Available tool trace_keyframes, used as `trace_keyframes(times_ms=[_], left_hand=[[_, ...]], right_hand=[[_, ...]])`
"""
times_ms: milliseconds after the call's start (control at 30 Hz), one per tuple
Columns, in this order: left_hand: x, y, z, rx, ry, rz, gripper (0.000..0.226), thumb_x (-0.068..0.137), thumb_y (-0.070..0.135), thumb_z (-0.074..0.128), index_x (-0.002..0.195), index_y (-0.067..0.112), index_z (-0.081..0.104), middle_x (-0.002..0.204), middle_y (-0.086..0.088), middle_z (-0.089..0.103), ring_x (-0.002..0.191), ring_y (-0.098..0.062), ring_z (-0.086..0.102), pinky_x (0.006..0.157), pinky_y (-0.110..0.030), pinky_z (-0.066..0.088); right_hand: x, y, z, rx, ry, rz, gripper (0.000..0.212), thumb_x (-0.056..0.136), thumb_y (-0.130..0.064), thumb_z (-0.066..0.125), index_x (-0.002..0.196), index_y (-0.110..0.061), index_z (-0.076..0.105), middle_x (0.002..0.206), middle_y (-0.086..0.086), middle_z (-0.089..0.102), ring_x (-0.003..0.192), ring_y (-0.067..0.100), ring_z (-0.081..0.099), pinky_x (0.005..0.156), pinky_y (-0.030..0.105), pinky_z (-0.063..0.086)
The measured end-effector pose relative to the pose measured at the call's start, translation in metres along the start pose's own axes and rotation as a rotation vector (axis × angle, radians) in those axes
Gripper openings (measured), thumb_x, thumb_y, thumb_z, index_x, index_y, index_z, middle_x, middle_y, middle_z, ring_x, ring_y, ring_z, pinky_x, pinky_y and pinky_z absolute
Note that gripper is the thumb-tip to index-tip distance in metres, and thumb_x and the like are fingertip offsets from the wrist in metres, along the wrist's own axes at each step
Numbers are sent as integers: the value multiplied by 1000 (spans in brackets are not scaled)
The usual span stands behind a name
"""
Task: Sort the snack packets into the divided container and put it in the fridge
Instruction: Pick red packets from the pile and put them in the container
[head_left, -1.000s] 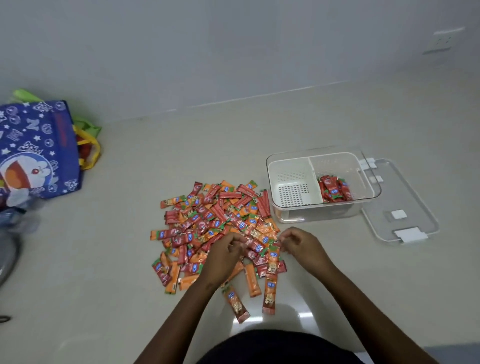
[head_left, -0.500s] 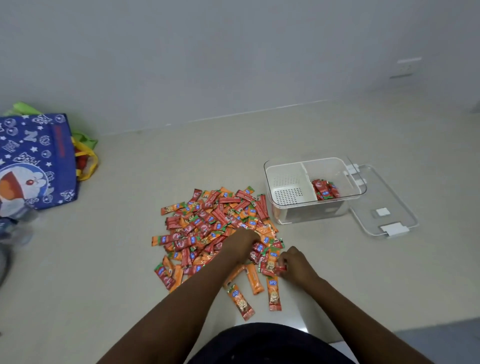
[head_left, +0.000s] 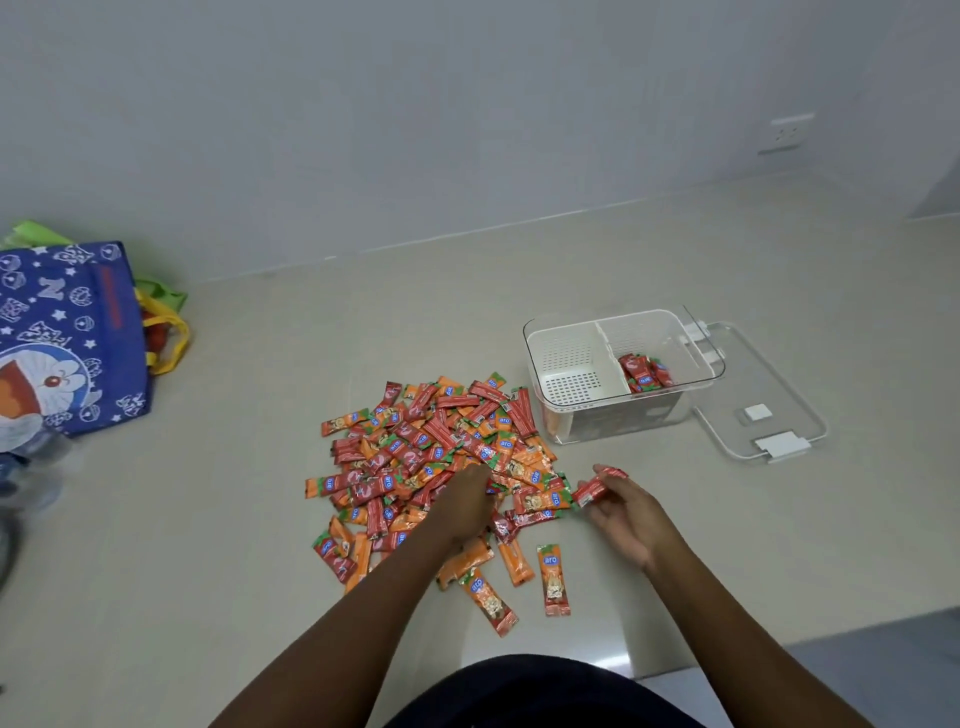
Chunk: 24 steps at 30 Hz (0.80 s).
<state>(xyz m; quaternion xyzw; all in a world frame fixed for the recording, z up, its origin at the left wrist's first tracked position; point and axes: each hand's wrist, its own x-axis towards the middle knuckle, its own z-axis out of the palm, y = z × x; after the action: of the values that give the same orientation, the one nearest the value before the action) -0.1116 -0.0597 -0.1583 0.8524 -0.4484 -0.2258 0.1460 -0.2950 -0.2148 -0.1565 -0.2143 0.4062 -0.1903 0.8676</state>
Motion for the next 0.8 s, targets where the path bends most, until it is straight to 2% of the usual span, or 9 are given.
trace_keyframes(times_ms=[67, 167, 267, 333, 433, 567, 633, 700, 800], left_hand=[[-7, 0, 1, 2, -81, -17, 23, 96, 9, 44, 118, 8, 49, 116, -13, 59, 98, -25, 54, 72, -30, 36], [-15, -3, 11, 34, -174, -26, 44, 95, 7, 43, 139, 12, 37, 128, -16, 58, 111, -31, 57, 79, -32, 42], [-19, -3, 14, 114, -173, -14, 51, 94, 13, 45, 143, 22, 37, 133, -15, 56, 118, -32, 54, 92, -37, 45], [-23, -3, 14, 155, -147, 9, 41, 89, 17, 52, 129, 23, 56, 123, -12, 63, 114, -30, 56, 89, -34, 45], [-29, -9, 17, 174, -43, 5, 18, 79, 23, 61, 94, 20, 69, 96, -5, 70, 95, -26, 63, 73, -30, 46], [-32, -20, 19, 77, 85, -40, 5, 80, 22, 62, 84, 23, 65, 98, -1, 65, 93, -21, 60, 72, -30, 51], [-35, -24, 20, 78, 151, -63, 6, 86, 20, 59, 91, 22, 61, 108, 0, 56, 101, -20, 54, 75, -32, 50], [-38, -31, 19, 84, 189, -111, 18, 93, 21, 54, 110, 16, 57, 122, 0, 48, 113, -20, 45, 87, -33, 48], [-42, -40, 12, -14, 200, -160, 27, 98, 22, 48, 124, 15, 52, 126, -3, 55, 117, -23, 49, 93, -37, 47]], right_hand=[[2, -3, 7, 165, 5, 35, 12, 95, -7, 46, 97, -3, 57, 99, 15, 56, 94, 26, 58, 96, 40, 47], [5, -1, 17, 103, -21, 60, 12, 92, -5, 43, 83, -3, 51, 81, 11, 48, 73, 21, 52, 78, 36, 50], [7, 6, 25, -359, -27, 46, 12, 90, -3, 45, 79, -6, 50, 60, 4, 46, 50, 12, 45, 47, 23, 43], [6, 13, 27, -768, -49, -14, 9, 90, -7, 52, 82, -7, 57, 56, 2, 50, 46, 10, 44, 41, 19, 36], [11, 25, 25, -1274, -118, -75, 13, 87, -20, 59, 89, -13, 70, 78, -3, 65, 69, 10, 56, 57, 20, 42], [20, 41, 28, -1639, -195, -205, 24, 84, -8, 58, 97, -19, 74, 102, -2, 69, 98, 13, 60, 78, 21, 45], [24, 47, 29, -1747, -233, -277, 32, 83, -6, 58, 111, -18, 71, 117, 4, 64, 109, 20, 57, 87, 24, 44], [29, 52, 27, -1794, -259, -308, 45, 85, -7, 59, 128, -21, 61, 129, 6, 52, 119, 23, 50, 95, 27, 41], [33, 56, 26, -1791, -265, -365, 44, 85, -11, 63, 128, -20, 60, 128, 6, 46, 116, 22, 50, 92, 25, 43]])
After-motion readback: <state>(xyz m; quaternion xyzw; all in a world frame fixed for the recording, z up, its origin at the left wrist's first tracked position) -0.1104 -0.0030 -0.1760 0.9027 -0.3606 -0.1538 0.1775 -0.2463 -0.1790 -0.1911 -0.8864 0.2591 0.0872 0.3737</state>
